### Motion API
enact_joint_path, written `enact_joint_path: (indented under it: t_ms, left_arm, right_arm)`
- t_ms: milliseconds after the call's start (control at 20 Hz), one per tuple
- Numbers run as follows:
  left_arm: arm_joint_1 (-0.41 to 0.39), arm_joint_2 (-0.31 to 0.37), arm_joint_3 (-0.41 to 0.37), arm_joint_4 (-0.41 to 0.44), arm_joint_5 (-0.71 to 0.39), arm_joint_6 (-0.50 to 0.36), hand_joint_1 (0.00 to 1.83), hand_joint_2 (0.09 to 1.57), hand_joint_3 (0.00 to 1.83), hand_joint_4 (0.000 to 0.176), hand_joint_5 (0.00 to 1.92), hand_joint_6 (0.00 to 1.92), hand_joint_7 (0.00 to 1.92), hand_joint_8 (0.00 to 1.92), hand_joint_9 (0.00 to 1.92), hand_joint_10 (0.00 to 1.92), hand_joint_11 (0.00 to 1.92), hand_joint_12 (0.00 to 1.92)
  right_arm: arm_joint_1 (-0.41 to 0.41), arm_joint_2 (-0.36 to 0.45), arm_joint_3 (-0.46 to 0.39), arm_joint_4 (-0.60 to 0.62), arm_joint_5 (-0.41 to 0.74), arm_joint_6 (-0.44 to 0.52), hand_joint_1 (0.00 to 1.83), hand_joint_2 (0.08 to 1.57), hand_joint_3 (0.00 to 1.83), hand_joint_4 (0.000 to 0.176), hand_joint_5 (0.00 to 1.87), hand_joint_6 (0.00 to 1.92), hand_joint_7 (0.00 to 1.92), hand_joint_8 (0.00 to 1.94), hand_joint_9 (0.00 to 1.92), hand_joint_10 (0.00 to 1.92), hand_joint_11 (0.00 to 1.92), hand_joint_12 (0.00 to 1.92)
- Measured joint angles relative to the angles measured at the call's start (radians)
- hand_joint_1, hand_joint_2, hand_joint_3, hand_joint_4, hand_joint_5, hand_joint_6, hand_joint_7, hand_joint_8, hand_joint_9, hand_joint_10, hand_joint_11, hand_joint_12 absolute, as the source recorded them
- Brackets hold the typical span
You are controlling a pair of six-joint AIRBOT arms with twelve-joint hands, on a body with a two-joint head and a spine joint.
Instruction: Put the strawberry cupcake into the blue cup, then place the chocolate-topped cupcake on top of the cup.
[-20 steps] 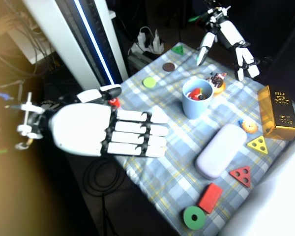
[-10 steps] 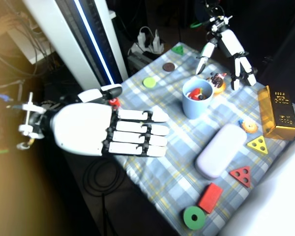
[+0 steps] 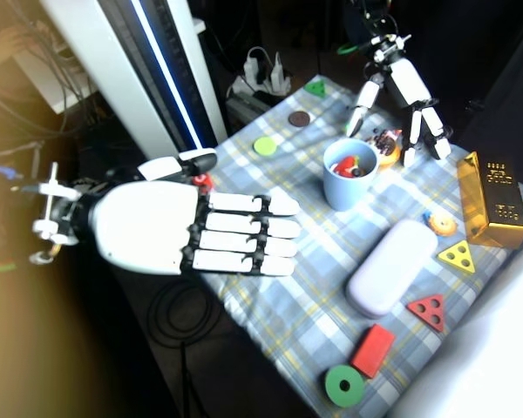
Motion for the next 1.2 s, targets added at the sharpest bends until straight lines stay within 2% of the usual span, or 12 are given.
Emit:
enact_joint_path:
  t_ms: [200,350,500,550,650,800,850,900,950,1050,1150,1200]
  left_arm:
    - [-0.001,-0.003,0.006,0.001,-0.002,-0.004,0.76,0.90,0.00,0.176,0.87,0.01,0.18,0.00,0.08,0.01,0.07,0.07]
    - [-0.001,-0.003,0.007,0.003,-0.004,-0.025,0.69,0.93,0.01,0.176,0.90,0.01,0.17,0.00,0.07,0.00,0.04,0.07]
    - [-0.001,-0.004,0.009,0.004,-0.004,-0.032,0.73,0.95,0.01,0.176,0.91,0.01,0.17,0.00,0.07,0.00,0.03,0.07]
    - [-0.001,-0.004,0.009,0.004,-0.004,-0.032,0.74,0.97,0.02,0.176,0.92,0.01,0.18,0.01,0.07,0.00,0.05,0.08]
    - [-0.001,-0.004,0.009,0.005,-0.005,-0.040,0.71,0.97,0.01,0.176,0.94,0.01,0.20,0.01,0.09,0.01,0.09,0.11]
    - [-0.001,-0.004,0.011,0.011,-0.016,-0.062,0.77,0.99,0.01,0.176,0.93,0.01,0.19,0.00,0.08,0.00,0.05,0.10]
    - [-0.001,-0.003,0.011,0.011,-0.017,-0.062,0.78,1.00,0.00,0.176,0.93,0.00,0.19,0.00,0.08,0.00,0.01,0.21]
    - [-0.001,-0.003,0.011,0.011,-0.018,-0.062,0.78,0.99,0.00,0.176,0.94,0.00,0.19,0.00,0.08,0.00,0.00,0.20]
    - [-0.001,0.000,0.008,0.011,-0.018,-0.062,0.82,0.98,0.00,0.165,0.95,0.01,0.19,0.00,0.08,0.00,0.00,0.20]
    - [-0.001,0.011,0.002,0.018,-0.022,-0.065,0.84,0.97,0.00,0.168,0.93,0.00,0.19,0.00,0.08,0.00,0.00,0.06]
    - [-0.001,0.024,-0.009,0.020,-0.023,-0.064,0.79,0.97,0.00,0.176,0.93,0.00,0.20,0.00,0.08,0.00,0.01,0.06]
    - [-0.001,0.024,-0.009,0.019,-0.026,-0.065,0.79,0.96,0.01,0.176,0.94,0.00,0.22,0.00,0.11,0.00,0.00,0.20]
  right_arm:
    - [-0.007,0.000,0.000,0.008,0.003,0.000,0.00,0.89,0.02,0.019,0.00,0.00,0.00,0.00,0.00,0.00,0.00,0.00]
    - [-0.013,-0.002,0.000,0.007,0.000,-0.001,0.00,0.88,0.01,0.043,0.00,0.00,0.00,0.00,0.00,0.00,0.00,0.00]
    - [-0.013,-0.002,0.000,0.008,0.001,-0.001,0.00,0.88,0.01,0.035,0.00,0.00,0.00,0.00,0.00,0.00,0.00,0.00]
    - [-0.013,-0.003,0.000,0.008,0.000,-0.001,0.00,0.88,0.01,0.046,0.00,0.00,0.00,0.00,0.00,0.00,0.00,0.00]
    - [-0.013,-0.005,0.000,0.011,0.000,-0.001,0.00,0.92,0.02,0.022,0.00,0.00,0.00,0.00,0.00,0.00,0.00,0.00]
    - [-0.024,-0.008,0.000,0.015,0.000,-0.001,0.00,0.92,0.01,0.035,0.00,0.00,0.00,0.00,0.00,0.00,0.00,0.00]
    - [-0.024,-0.008,0.000,0.014,-0.001,-0.001,0.00,0.92,0.01,0.022,0.00,0.00,0.00,0.00,0.00,0.00,0.00,0.00]
    - [-0.024,-0.008,0.000,0.015,0.000,-0.001,0.00,0.91,0.01,0.032,0.00,0.00,0.00,0.00,0.00,0.00,0.00,0.00]
    - [-0.024,-0.008,0.000,0.016,0.000,-0.001,0.00,0.91,0.01,0.032,0.00,0.00,0.00,0.00,0.00,0.00,0.00,0.00]
    - [-0.025,-0.008,0.000,0.018,0.000,-0.001,0.00,0.91,0.00,0.041,0.00,0.00,0.00,0.00,0.00,0.00,0.00,0.00]
    - [-0.025,-0.008,0.000,0.019,0.000,-0.001,0.00,0.93,0.01,0.029,0.00,0.00,0.00,0.00,0.00,0.00,0.00,0.00]
    - [-0.025,-0.009,0.001,0.021,0.000,-0.001,0.00,0.92,0.01,0.039,0.00,0.00,0.00,0.00,0.00,0.00,0.00,0.00]
